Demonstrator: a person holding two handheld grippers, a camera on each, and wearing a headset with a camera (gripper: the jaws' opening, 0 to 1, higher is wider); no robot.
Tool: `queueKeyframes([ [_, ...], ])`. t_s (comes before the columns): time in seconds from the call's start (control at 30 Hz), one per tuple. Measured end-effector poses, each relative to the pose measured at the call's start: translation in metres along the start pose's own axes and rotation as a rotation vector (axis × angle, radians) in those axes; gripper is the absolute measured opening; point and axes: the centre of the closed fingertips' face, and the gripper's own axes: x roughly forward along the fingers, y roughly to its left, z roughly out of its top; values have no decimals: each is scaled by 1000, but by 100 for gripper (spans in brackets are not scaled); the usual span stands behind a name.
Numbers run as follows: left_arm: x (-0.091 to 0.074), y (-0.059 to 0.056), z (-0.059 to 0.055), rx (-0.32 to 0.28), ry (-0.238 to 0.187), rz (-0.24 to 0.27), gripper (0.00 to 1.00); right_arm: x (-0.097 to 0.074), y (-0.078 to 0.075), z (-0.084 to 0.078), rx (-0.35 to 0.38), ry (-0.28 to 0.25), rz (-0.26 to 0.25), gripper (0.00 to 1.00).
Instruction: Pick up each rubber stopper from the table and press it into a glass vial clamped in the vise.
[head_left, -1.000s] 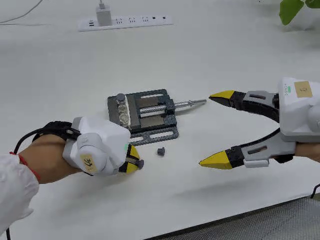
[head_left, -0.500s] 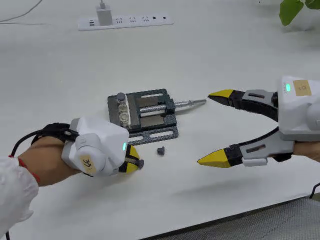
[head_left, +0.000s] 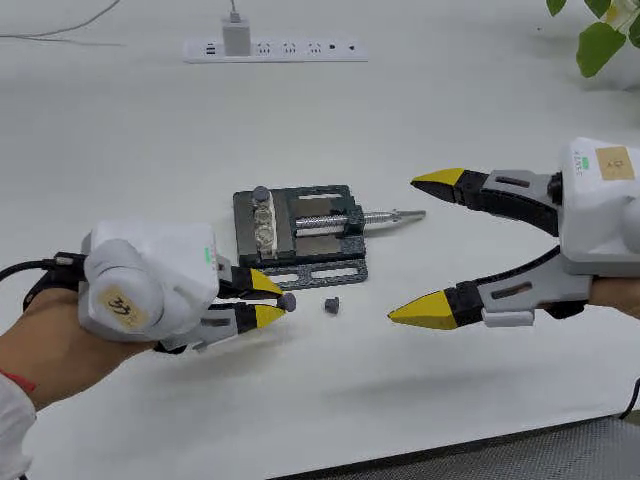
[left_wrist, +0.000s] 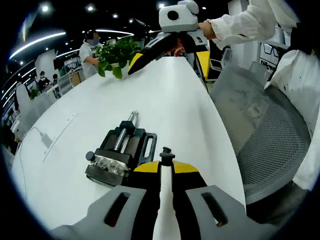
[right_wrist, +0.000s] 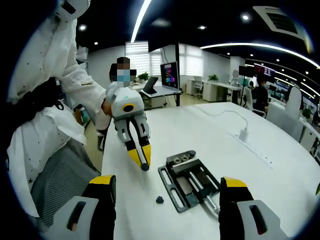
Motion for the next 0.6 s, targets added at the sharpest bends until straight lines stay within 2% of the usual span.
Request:
queueKeyframes([
  [0.1,-10,1,10,-67,-41,44,4,4,1,12,-18,-7,15,83],
  [0.37,-27,2,31,-179,-130,103,3,12,6,31,-72,4,57,79],
  [0.6,-34,0,46,-199,-172,119,3,18,16,48,-62,8,109,68],
])
